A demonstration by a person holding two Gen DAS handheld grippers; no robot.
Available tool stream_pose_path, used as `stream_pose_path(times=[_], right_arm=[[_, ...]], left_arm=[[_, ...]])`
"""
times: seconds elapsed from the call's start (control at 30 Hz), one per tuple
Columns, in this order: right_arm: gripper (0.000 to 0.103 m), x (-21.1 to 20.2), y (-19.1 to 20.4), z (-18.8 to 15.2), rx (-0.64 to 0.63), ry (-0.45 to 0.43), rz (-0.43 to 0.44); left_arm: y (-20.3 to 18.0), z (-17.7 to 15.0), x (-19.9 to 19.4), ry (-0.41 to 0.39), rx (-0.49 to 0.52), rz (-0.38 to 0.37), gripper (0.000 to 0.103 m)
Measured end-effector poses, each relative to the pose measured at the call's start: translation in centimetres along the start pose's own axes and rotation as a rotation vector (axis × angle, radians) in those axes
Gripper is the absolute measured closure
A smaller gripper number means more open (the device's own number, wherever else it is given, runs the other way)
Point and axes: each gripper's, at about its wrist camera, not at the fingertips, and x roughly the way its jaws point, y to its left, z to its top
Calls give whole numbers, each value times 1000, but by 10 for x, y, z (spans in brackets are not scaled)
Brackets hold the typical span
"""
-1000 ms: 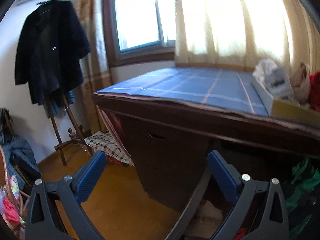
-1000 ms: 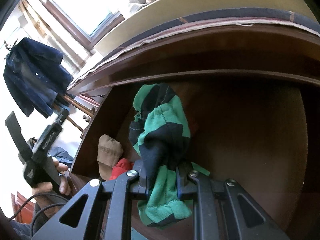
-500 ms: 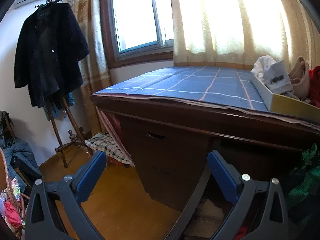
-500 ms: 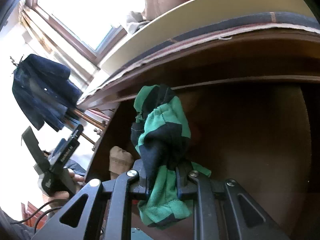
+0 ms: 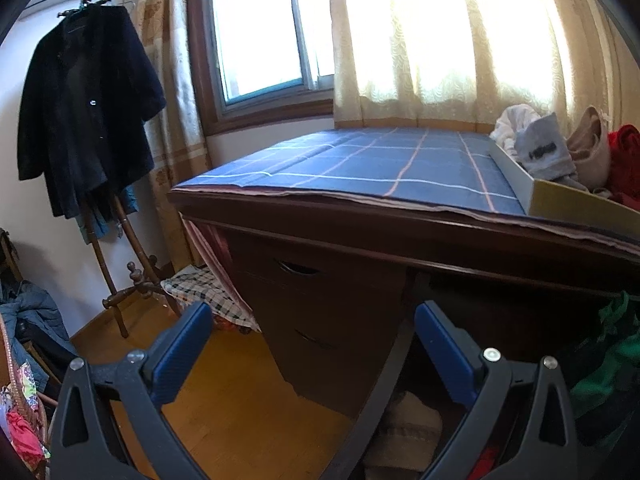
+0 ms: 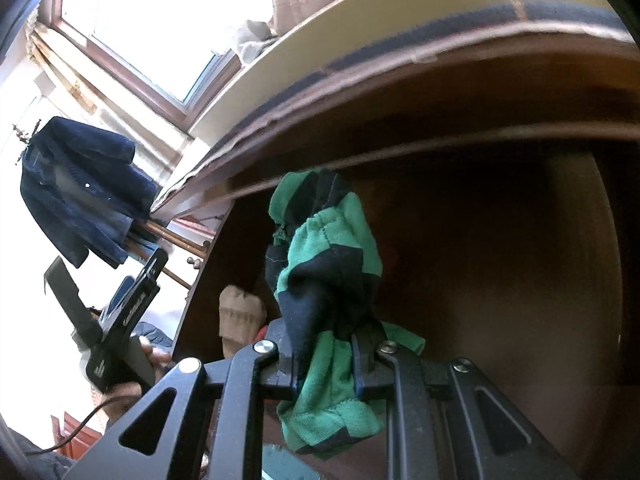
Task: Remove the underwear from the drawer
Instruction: 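Carry the striped underwear with the right gripper over the yellow tray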
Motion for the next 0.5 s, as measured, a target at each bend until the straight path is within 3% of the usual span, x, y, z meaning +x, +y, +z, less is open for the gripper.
stream_pose_path(times=[0.2,0.37,0.5], right_arm=[[83,-11,-9,-43,97,46,85],[83,-39,-13,-53,148,-41,97],[83,-61,-8,-53,129,-112,60]], left_arm=[[-20,-8,-20,-59,102,-36,0],[-36,-14,-26,-42,155,-83,0],[-34,-15,-26,-51,133,-91,0]])
